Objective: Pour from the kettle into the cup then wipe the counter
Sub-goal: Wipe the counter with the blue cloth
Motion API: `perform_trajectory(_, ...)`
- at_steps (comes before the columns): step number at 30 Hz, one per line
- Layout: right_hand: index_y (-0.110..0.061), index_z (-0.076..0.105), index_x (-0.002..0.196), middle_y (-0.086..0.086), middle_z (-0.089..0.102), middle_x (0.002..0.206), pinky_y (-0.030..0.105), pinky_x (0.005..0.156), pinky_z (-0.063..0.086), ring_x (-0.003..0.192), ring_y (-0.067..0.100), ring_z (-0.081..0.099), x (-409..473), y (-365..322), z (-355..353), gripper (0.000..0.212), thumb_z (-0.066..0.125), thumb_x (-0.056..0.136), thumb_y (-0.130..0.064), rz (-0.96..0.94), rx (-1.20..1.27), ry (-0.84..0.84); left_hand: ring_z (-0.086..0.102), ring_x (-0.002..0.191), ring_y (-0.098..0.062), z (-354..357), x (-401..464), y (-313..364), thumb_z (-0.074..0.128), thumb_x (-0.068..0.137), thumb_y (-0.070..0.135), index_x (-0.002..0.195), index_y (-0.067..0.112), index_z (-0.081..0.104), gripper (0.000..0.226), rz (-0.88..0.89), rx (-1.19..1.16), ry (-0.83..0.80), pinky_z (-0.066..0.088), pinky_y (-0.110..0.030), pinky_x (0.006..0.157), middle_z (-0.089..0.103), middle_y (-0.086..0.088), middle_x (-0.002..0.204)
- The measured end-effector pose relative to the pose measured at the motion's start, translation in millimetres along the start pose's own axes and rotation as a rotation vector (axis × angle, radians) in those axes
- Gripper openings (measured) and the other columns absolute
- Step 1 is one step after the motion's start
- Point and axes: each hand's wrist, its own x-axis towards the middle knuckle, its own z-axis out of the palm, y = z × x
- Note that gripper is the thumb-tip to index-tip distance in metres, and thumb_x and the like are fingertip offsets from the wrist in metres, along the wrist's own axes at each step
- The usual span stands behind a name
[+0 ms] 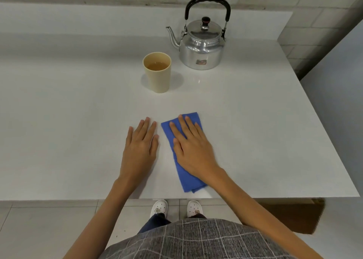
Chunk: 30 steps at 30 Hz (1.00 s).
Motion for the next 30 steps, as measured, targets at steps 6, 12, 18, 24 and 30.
perform_trajectory(6, -0.018, 0.022, 0.148, 0.004, 0.015, 0.158, 0.034, 0.12, 0.004, 0.147, 0.019, 0.006, -58, 58, -21, 0.052, 0.025, 0.098, -0.032, 0.16, 0.002, 0.063, 0.026, 0.143, -0.022, 1, -1, 0, 0.043, 0.098, 0.017, 0.141, 0.01, 0.04, 0.044, 0.008, 0.023, 0.014, 0.014, -0.043, 0.12, 0.034, -0.01, 0.152)
perform_trajectory(12, -0.013, 0.024, 0.147, 0.013, 0.018, 0.157, 0.04, 0.119, 0.009, 0.146, 0.027, 0.013, -15, 120, -38, 0.049, 0.034, 0.1, -0.024, 0.301, -0.031, 0.117, 0.025, 0.144, -0.021, 2, -1, -1, 0.041, 0.098, 0.018, 0.142, 0.01, 0.038, 0.044, 0.011, 0.031, 0.008, 0.013, -0.043, 0.12, 0.033, -0.01, 0.153)
perform_trajectory(18, -0.017, 0.015, 0.149, 0.012, 0.008, 0.159, 0.041, 0.12, 0.001, 0.147, 0.027, 0.003, 75, 130, -43, 0.051, 0.023, 0.101, -0.031, 0.325, 0.012, 0.061, 0.023, 0.144, -0.019, 2, -2, -1, 0.039, 0.099, 0.019, 0.143, 0.012, 0.037, 0.045, 0.002, 0.034, 0.007, 0.013, -0.043, 0.12, 0.032, -0.008, 0.153)
perform_trajectory(24, -0.018, 0.017, 0.149, 0.011, 0.007, 0.159, 0.04, 0.119, 0.0, 0.147, 0.026, 0.003, 107, 86, -30, 0.051, 0.024, 0.101, -0.031, 0.198, -0.001, 0.018, 0.022, 0.144, -0.018, 2, -2, -1, 0.038, 0.099, 0.021, 0.144, 0.013, 0.036, 0.045, 0.001, 0.04, 0.007, 0.01, -0.04, 0.12, 0.03, -0.007, 0.154)
perform_trajectory(30, -0.024, 0.014, 0.149, 0.006, 0.008, 0.16, 0.037, 0.12, 0.001, 0.148, 0.021, 0.002, 54, 35, -15, 0.051, 0.025, 0.101, -0.032, 0.003, -0.008, -0.023, 0.026, 0.143, -0.021, 2, -1, 0, 0.041, 0.098, 0.019, 0.143, 0.01, 0.038, 0.045, 0.001, 0.047, 0.004, 0.012, -0.041, 0.12, 0.033, -0.009, 0.153)
